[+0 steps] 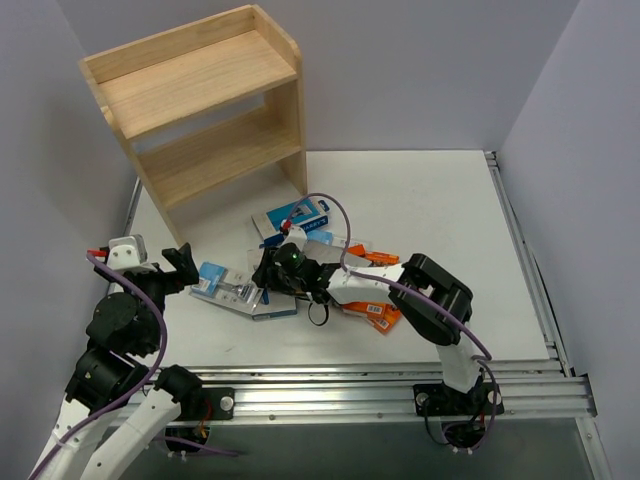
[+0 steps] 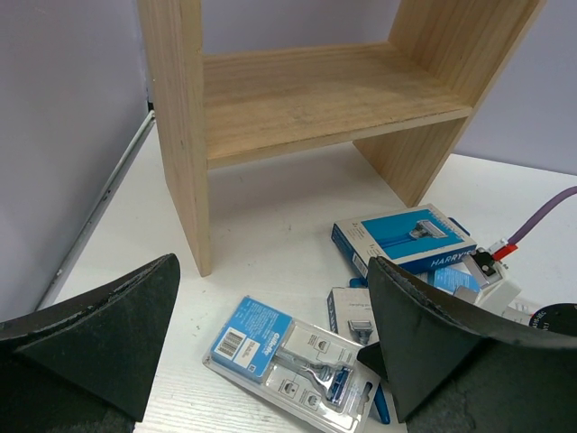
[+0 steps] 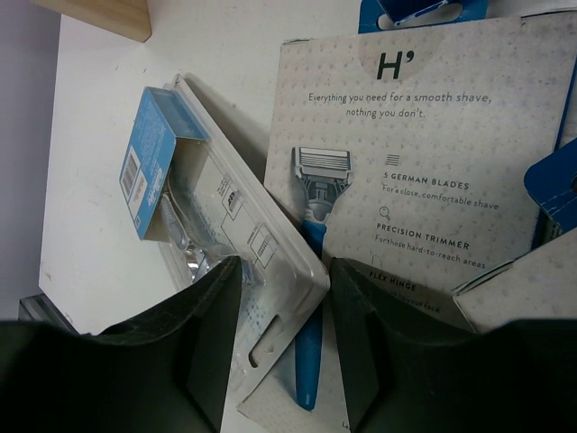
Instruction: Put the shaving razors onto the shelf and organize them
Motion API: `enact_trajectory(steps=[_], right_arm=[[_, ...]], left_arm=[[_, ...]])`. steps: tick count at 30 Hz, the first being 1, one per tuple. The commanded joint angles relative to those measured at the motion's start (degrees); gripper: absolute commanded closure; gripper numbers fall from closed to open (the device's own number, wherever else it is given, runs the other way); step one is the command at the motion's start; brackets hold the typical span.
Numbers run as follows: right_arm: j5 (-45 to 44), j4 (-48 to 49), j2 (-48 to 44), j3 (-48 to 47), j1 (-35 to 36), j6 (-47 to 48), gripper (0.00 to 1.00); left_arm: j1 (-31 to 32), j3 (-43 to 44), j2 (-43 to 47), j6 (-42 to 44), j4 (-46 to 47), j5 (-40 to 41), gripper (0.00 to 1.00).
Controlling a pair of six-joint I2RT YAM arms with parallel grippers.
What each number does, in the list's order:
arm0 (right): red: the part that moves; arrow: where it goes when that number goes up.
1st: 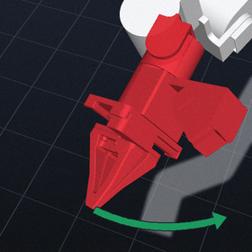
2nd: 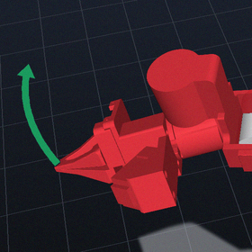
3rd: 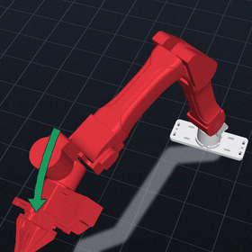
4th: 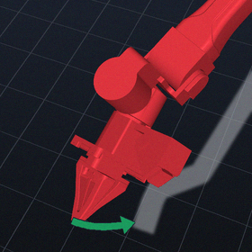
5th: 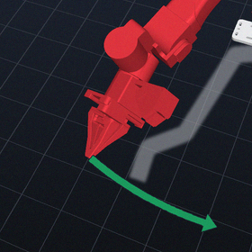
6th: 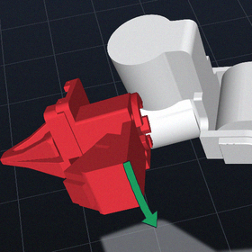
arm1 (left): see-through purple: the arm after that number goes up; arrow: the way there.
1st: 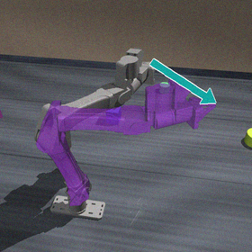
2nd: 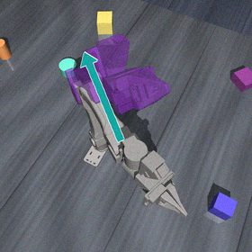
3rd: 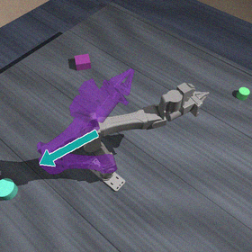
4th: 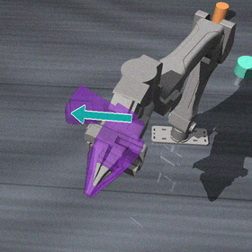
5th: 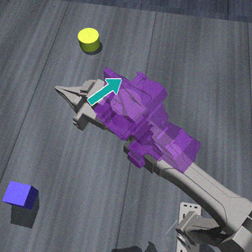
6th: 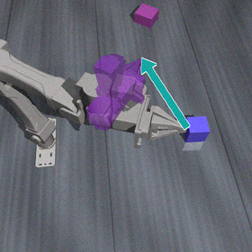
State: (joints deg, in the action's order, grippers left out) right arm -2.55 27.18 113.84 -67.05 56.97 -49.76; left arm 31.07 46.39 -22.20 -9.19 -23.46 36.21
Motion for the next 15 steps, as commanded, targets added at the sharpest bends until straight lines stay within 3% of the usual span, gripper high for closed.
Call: enact_trajectory(steps=[1,8,13,15], right_arm=[[0.08,-5.47,3.05,-0.45,-0.63,-0.95,0.60],[0.00,-6.70,4.90,0.07,-1.25,-1.48,0.71],[1.05,-5.65,5.08,1.39,-1.86,-2.01,0.95],[1.84,-4.77,4.46,2.00,-2.13,-2.10,1.00]], left_arm=[[-0.22,2.12,0.14,-0.83,-0.27,1.67,0.06],[-0.22,2.92,-1.71,-1.44,-2.02,3.43,0.06],[-0.22,3.00,-1.89,-1.62,-2.29,3.70,0.06],[-0.22,3.00,-1.80,-1.62,-2.20,3.61,0.06]])
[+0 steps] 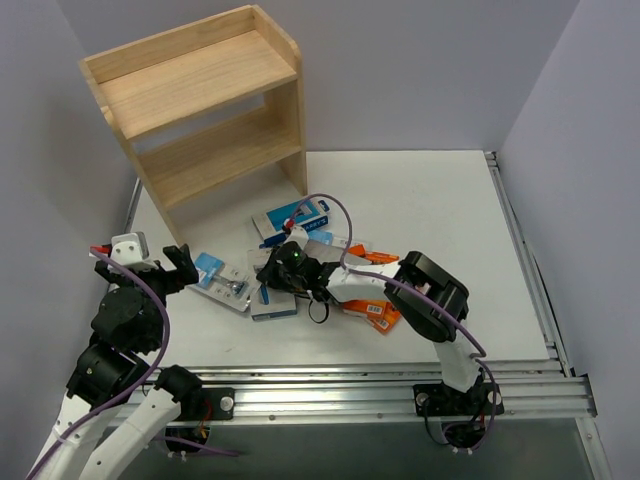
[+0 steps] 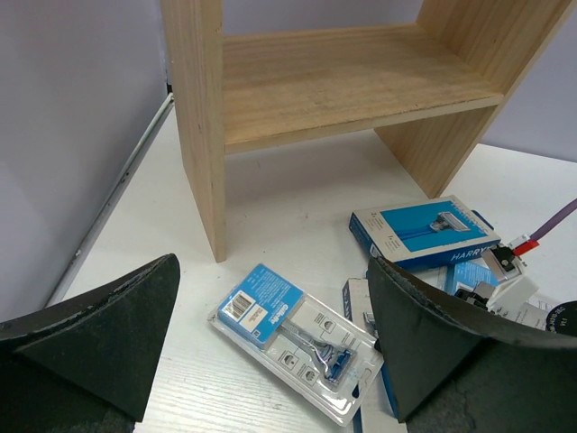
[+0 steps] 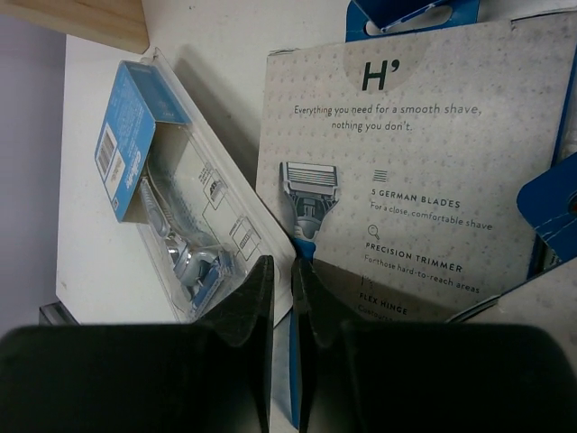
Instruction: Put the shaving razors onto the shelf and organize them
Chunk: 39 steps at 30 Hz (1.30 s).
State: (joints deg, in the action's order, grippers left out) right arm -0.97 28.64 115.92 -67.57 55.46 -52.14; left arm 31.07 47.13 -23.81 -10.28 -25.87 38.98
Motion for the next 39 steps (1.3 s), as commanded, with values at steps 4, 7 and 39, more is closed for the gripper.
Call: enact_trajectory(steps=[4,7,39], right_arm=[[2.19,-4.74,0.37,3.32,-0.97,0.28,1.00],[3.87,-2.36,-1.39,4.29,-1.23,-0.42,1.00],[8.88,-5.43,-25.37,9.12,-9.40,-0.33,1.00]], left_arm=[[-0.22,2.00,0.08,-0.53,0.64,0.74,0.06],[-0.22,1.73,0.61,-0.44,1.08,0.31,0.06],[-0.22,1.03,0.52,0.00,2.31,-0.57,0.06]])
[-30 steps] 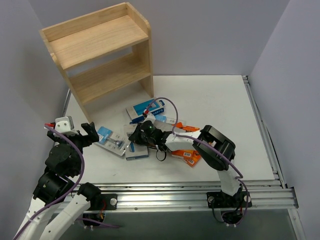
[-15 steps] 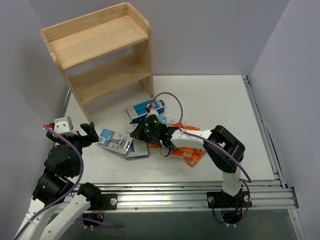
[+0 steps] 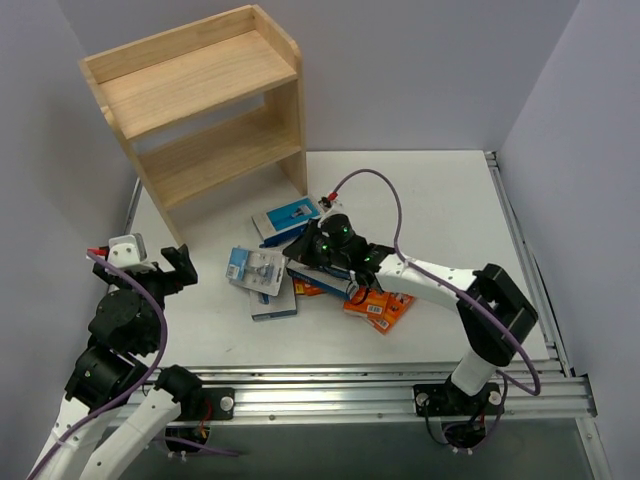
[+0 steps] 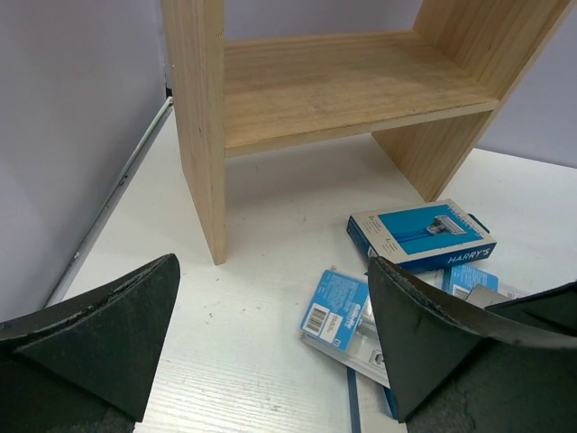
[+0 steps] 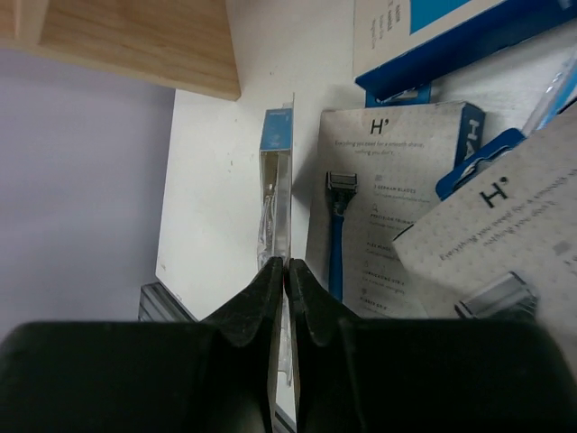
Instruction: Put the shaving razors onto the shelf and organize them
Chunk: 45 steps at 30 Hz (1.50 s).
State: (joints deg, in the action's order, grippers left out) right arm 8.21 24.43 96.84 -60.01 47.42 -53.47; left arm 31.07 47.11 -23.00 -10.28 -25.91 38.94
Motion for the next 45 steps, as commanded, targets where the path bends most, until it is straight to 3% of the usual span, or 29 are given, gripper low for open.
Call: enact_trajectory(steps=[1,11,16,19,23,29,34,45], right_arm=[[-0.30,-1.40,-7.35,3.21,-2.32,1.00,1.00],[-0.03,-1.13,-19.92,17.36,-6.46,-0.14,1.00],[-0.47,-0.17,-24.15,20.81,-4.89,0.82,1.00],[-4.23,-0.34,-24.33,20.90,-0.50,1.09,0.87],[-7.59,0.00,-21.43,19.05,5.04,0.74,0.70],[-7.68,6.95,-13.44,18.26,8.74,-2.69,0.59],[-6.36,10.90,-4.57,14.67,9.27,-4.01,0.55],[-5.84,10.99,3.61,7.46,8.83,-4.01,0.52]], left_arm=[[-0.22,0.96,-0.46,0.00,2.36,-1.05,0.06],[0.92,1.23,-3.53,-1.41,2.35,-5.18,0.06],[2.07,1.93,-6.78,-1.49,1.57,-5.63,0.05],[2.07,2.11,-6.97,-1.41,1.48,-5.36,0.05],[2.07,1.67,-6.00,-1.23,1.65,-4.57,0.05],[2.07,1.67,-5.74,-1.14,1.48,-3.96,0.05],[2.15,1.67,-5.39,-1.06,1.39,-3.78,0.05],[2.24,1.58,-4.07,-1.05,1.48,-3.78,0.05]])
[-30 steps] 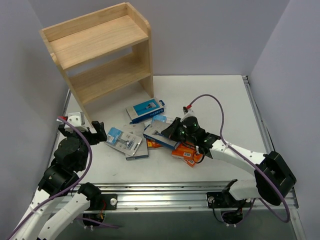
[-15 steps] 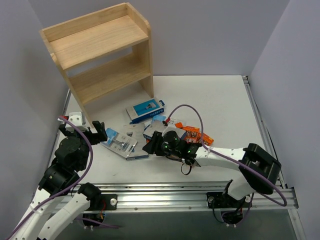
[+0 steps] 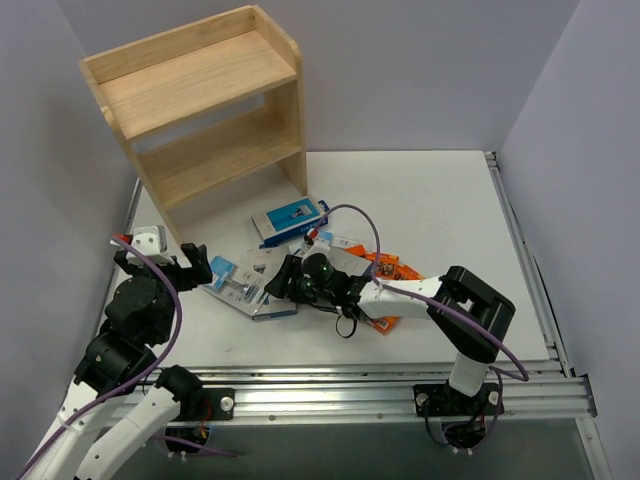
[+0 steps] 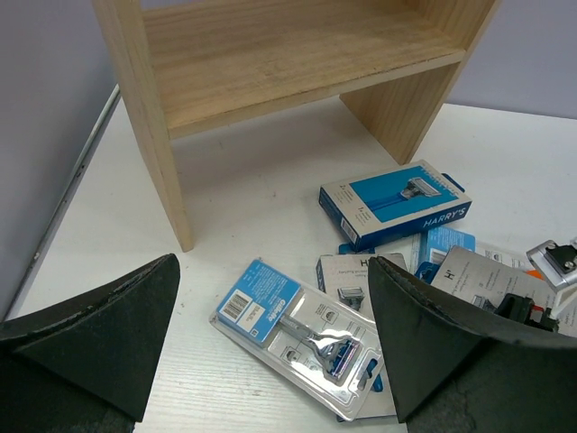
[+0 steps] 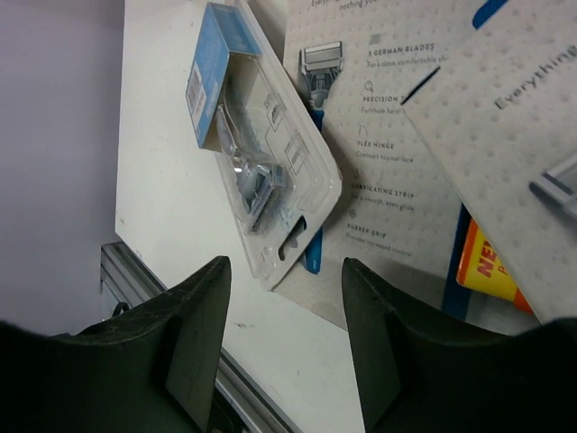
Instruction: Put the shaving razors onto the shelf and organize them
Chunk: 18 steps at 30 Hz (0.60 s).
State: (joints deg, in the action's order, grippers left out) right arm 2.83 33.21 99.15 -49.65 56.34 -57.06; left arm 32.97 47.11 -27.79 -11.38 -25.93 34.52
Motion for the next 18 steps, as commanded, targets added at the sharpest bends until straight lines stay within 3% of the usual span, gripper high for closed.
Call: enact_trajectory(steps=[1,18], right_arm=[[-0.28,2.21,1.83,-3.26,-0.09,-0.51,0.52],[2.00,4.76,7.54,-2.82,-2.19,-4.55,0.51]], left_arm=[[0.34,1.58,0.81,-0.05,1.50,0.55,0.05],[0.34,1.58,2.04,-0.05,1.68,-0.16,0.05]])
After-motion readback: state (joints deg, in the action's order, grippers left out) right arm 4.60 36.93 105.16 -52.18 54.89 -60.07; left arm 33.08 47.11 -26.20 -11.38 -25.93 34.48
